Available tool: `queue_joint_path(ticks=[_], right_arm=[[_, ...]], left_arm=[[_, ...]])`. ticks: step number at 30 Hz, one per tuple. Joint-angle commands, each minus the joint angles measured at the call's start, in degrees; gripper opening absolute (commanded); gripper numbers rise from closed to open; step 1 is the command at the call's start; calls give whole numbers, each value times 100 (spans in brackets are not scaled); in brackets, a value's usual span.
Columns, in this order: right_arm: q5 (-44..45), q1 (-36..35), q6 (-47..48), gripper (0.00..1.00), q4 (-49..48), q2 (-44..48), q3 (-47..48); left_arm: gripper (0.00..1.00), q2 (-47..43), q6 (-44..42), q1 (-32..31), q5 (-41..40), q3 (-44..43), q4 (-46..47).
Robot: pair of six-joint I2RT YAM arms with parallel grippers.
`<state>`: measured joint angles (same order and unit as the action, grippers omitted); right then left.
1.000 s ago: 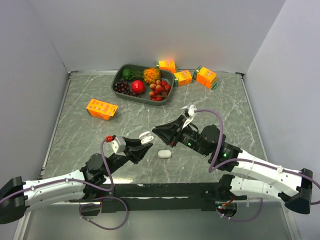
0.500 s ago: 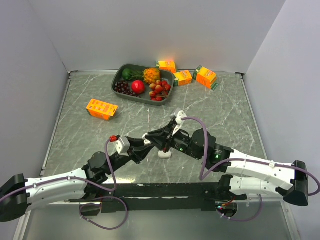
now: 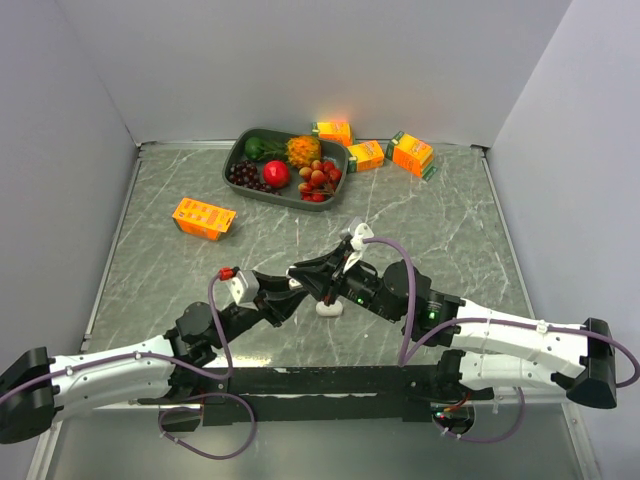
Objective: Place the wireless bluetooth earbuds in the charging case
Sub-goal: Place the earbud in the charging case.
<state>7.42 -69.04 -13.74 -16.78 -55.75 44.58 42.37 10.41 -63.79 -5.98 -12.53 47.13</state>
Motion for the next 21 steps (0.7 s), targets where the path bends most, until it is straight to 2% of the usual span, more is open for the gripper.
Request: queue_joint_path(ticks=[1, 10, 21], right_arm=[[163, -75, 99, 0, -326, -33, -45], [365, -145, 12, 0, -353, -76, -37], [638, -216, -15, 0, -379, -103, -125]], left_arm=[[1, -124, 311, -28, -131, -258, 77], [1, -45, 795, -28, -263, -407, -213], [1, -62, 901, -20, -193, -381, -152]])
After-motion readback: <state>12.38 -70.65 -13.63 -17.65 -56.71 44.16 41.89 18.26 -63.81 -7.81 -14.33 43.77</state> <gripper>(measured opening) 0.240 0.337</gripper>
